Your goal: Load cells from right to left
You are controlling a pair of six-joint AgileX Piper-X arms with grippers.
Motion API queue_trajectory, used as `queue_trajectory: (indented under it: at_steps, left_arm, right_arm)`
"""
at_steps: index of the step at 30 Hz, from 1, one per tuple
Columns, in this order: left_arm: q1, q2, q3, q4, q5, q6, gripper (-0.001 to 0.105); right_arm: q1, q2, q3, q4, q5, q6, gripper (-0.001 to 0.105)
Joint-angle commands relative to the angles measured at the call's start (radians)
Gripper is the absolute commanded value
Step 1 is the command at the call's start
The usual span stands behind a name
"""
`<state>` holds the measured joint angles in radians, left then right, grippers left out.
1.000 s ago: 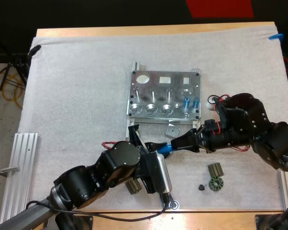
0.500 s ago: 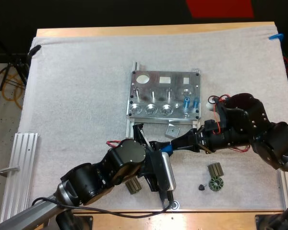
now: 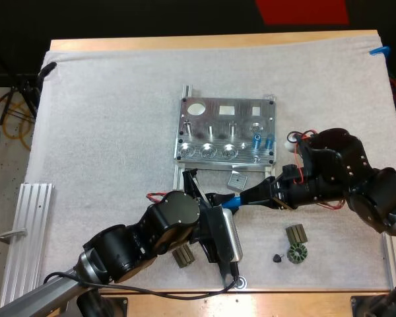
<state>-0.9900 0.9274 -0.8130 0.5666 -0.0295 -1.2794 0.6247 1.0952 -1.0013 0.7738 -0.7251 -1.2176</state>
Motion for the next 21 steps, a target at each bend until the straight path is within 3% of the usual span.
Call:
queue_trajectory:
  at_steps: [1,6,11,14,21]
  left_arm:
    - [0.001,-0.004,-0.004,-0.013,-0.005,0.001,0.0]
    - [0.001,-0.004,-0.004,-0.028,-0.005,0.001,0.008]
    - [0.001,-0.004,-0.004,-0.027,0.016,0.001,0.048]
    - [0.001,-0.004,-0.004,-0.026,0.009,0.001,0.062]
    - [0.001,-0.032,-0.008,-0.008,-0.012,-0.001,0.063]
  right_arm:
    - [-0.001,-0.003,-0.001,-0.007,-0.024,-0.024,0.002]
    - [-0.001,-0.003,-0.001,-0.007,-0.024,-0.049,0.002]
    - [-0.003,-0.003,-0.001,-0.007,-0.005,-0.122,0.002]
    - [-0.003,-0.003,-0.001,-0.007,0.023,-0.165,0.002]
    - [-0.003,-0.003,-0.001,0.011,0.123,-0.255,0.002]
